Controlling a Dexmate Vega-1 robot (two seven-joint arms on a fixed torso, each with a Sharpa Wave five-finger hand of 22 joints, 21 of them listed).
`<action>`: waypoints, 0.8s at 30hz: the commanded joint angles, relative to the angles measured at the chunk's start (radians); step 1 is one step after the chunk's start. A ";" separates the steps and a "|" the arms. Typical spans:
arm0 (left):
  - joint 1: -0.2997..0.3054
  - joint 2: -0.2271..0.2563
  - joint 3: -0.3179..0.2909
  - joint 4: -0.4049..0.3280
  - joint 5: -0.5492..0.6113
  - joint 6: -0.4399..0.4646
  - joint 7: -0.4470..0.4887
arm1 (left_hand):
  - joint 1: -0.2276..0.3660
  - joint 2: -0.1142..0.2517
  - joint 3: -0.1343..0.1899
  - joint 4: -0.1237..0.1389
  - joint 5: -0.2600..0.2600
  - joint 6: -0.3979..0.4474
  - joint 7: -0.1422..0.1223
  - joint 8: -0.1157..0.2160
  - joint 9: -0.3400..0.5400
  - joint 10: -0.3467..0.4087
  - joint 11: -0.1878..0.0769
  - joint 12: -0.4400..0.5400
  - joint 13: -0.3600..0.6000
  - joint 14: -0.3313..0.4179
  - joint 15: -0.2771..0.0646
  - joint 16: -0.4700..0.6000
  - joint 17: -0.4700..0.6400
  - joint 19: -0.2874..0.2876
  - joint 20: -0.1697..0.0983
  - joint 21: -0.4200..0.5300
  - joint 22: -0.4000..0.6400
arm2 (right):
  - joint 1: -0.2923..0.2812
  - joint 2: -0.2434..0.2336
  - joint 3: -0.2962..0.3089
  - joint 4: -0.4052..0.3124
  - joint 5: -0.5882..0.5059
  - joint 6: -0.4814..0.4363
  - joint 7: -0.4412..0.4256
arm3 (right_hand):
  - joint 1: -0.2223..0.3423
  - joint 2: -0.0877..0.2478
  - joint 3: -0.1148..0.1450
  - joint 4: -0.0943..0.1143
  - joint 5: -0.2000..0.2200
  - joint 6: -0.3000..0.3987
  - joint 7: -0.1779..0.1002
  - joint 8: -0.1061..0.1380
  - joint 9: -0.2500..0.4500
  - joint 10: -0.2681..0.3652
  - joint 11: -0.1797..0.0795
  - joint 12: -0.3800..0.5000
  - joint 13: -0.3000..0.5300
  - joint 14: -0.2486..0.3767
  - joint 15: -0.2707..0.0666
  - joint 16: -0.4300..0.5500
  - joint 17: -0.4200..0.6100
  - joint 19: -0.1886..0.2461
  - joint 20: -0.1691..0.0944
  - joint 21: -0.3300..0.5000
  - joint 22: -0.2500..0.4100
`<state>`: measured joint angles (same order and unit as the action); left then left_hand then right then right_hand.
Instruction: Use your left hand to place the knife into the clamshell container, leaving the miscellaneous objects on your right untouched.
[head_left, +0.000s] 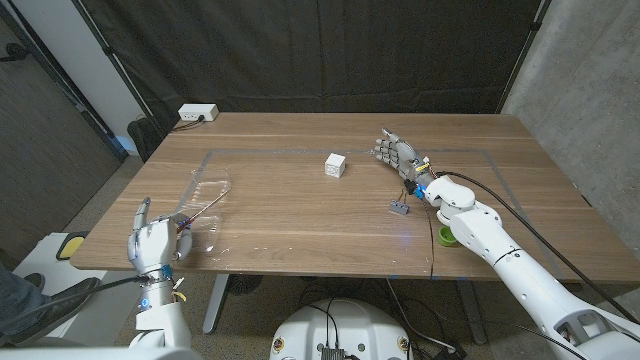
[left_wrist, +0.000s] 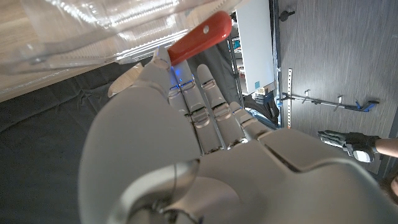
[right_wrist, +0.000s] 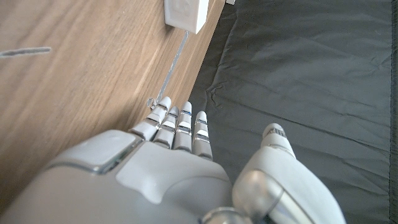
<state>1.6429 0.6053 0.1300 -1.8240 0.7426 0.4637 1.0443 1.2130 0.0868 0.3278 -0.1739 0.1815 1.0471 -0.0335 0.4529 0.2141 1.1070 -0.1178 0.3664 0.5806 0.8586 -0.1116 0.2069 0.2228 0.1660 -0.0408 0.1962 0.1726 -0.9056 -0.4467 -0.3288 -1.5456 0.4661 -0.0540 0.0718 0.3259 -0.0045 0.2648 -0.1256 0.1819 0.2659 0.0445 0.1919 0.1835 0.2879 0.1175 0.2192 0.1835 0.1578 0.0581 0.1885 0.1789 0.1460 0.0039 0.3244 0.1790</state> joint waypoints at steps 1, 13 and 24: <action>-0.033 0.007 0.028 0.038 -0.032 -0.023 0.012 | -0.015 -0.009 0.095 0.084 0.005 0.022 0.015 0.004 -0.002 0.037 -0.044 -0.014 -0.013 -0.021 -0.096 -0.008 0.000 -0.004 -0.001 -0.005 0.001 | 0.005 0.002 -0.005 -0.010 -0.006 -0.012 -0.010 | 0.003 0.009 -0.004 0.002 0.007 -0.001 -0.002 0.003 0.006 0.005 -0.001 -0.003 0.005 -0.001 0.006 -0.001 0.002 0.007 -0.003 -0.002 0.004; -0.043 0.019 0.041 0.040 -0.057 -0.031 0.006 | -0.041 -0.020 0.112 0.095 -0.002 -0.022 -0.019 -0.020 -0.016 0.003 -0.036 -0.097 -0.087 -0.066 -0.090 -0.010 -0.011 -0.015 0.013 -0.004 0.001 | 0.006 0.002 -0.005 -0.016 -0.003 -0.023 -0.010 | 0.003 0.009 -0.005 0.002 0.007 0.000 -0.001 0.003 0.006 0.006 0.000 -0.002 0.005 -0.001 0.006 -0.001 0.002 0.008 -0.002 -0.006 0.004; -0.034 -0.015 0.041 0.050 -0.091 -0.041 0.042 | -0.096 -0.046 0.099 0.120 -0.005 -0.008 -0.042 -0.017 -0.018 0.006 -0.054 -0.135 -0.128 -0.074 -0.069 -0.007 -0.026 -0.008 0.019 0.000 0.002 | 0.018 -0.001 -0.011 -0.019 -0.006 -0.040 -0.006 | 0.003 0.009 -0.006 0.002 0.007 0.000 -0.002 0.003 0.006 0.006 0.002 -0.002 0.005 0.000 0.005 -0.001 0.002 0.009 -0.002 -0.008 0.004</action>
<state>1.6056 0.6140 0.1669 -1.7835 0.6799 0.4305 1.0581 1.1305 0.0400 0.4213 -0.0684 0.1769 1.0253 -0.0706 0.4239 0.1920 1.0991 -0.1577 0.2362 0.4549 0.7872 -0.0875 0.1956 0.1974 0.1534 -0.0245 0.1921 0.1726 -0.8960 -0.4458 -0.3363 -1.5592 0.4604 -0.0777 0.0645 0.3259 -0.0045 0.2606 -0.1212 0.1819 0.2659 0.0446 0.1919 0.1835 0.2879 0.1175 0.2192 0.1835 0.1578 0.0581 0.1885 0.1789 0.1458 0.0038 0.3158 0.1790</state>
